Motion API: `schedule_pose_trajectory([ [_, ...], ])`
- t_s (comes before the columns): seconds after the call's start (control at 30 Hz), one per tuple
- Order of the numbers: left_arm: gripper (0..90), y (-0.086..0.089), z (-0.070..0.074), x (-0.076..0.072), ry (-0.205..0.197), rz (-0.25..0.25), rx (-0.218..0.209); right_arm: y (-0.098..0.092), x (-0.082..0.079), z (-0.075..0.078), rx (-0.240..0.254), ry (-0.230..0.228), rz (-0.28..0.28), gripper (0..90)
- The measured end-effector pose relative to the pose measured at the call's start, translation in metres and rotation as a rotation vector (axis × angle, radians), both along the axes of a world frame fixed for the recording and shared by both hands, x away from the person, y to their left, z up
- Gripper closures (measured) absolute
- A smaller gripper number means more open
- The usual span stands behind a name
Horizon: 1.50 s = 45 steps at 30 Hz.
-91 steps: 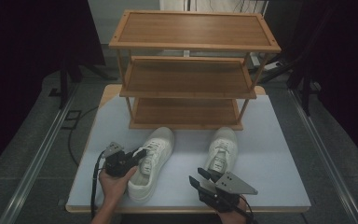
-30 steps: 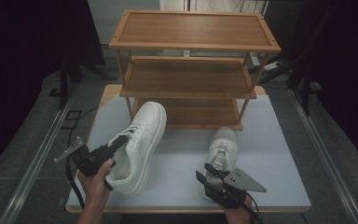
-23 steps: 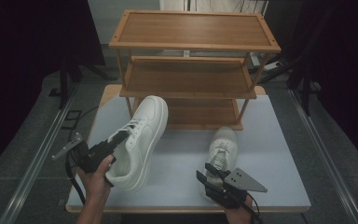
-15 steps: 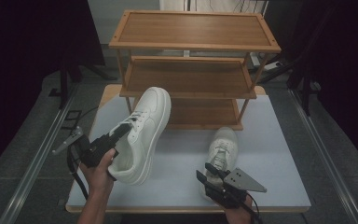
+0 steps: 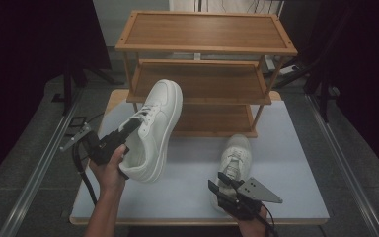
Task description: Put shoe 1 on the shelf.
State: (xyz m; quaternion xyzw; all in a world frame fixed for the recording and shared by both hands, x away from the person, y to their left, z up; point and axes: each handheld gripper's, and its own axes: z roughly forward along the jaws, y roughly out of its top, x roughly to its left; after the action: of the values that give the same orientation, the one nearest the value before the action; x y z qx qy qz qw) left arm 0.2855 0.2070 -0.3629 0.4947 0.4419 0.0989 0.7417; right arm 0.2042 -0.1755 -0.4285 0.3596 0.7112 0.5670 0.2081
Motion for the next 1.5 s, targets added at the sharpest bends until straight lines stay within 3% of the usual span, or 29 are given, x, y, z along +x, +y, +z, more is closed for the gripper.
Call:
schedule_pose_trajectory([
  [0.27, 81.8, -0.011, 0.012, 0.019, 0.002, 0.025, 0.024, 0.0, 0.001, -0.001, 0.002, 0.006, 0.0, 55.9],
  [0.6, 81.8, -0.021, 0.021, 0.037, 0.01, 0.048, 0.024, -0.001, 0.001, -0.001, 0.005, 0.005, 0.002, 55.6],
  [0.93, 81.8, -0.033, 0.031, 0.053, -0.005, 0.083, 0.043, -0.001, 0.001, -0.001, 0.009, 0.006, -0.001, 55.6],
  [1.13, 81.8, -0.041, 0.035, 0.064, -0.003, 0.114, 0.042, 0.0, 0.0, -0.001, 0.014, 0.013, 0.006, 55.6],
  [1.5, 81.8, -0.047, 0.038, 0.085, 0.02, 0.117, 0.026, -0.002, 0.001, 0.0, 0.014, 0.009, 0.001, 55.6],
])
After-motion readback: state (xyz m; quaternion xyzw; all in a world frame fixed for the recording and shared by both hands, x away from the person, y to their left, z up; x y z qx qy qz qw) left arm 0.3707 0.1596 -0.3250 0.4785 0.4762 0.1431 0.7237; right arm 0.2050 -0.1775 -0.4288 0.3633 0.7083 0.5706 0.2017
